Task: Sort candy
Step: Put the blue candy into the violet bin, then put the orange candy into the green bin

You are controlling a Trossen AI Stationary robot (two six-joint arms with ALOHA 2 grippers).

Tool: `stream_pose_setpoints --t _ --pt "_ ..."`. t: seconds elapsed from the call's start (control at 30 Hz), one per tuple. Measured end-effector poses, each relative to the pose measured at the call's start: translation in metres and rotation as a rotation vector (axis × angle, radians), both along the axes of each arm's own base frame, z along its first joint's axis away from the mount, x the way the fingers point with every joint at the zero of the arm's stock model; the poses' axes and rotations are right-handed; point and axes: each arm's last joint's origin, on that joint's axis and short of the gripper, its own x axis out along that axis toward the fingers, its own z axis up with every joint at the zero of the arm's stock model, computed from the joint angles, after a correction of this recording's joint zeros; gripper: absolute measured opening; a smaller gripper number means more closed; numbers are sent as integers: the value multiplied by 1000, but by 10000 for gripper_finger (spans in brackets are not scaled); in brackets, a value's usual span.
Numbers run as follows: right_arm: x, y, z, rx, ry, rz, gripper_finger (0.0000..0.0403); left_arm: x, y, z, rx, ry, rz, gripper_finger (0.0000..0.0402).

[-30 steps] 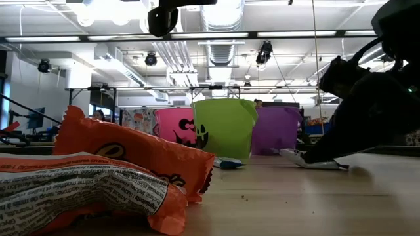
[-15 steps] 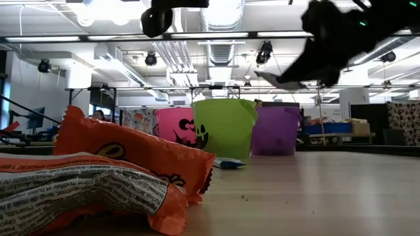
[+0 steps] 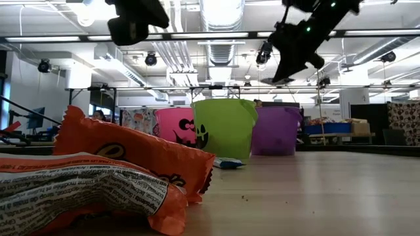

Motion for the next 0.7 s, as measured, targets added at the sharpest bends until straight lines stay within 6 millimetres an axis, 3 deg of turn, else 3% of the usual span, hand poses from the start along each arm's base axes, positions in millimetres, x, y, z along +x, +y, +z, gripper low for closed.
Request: stream_pose_setpoints --t 0.13,0.27,0.53,0.7 --pt "5 -21 -2 79 14 -15 11 -3 -7 -2 -7 22 -15 0" --pt "11 -31 -8 134 30 -2 23 -5 -13 -2 -7 23 -37 0" --pt "20 -35 -12 187 112 -22 96 -7 -21 -3 -9 36 -60 0" --pt "20 -35 5 206 111 -35 140 -11 -25 -5 -21 70 -90 0"
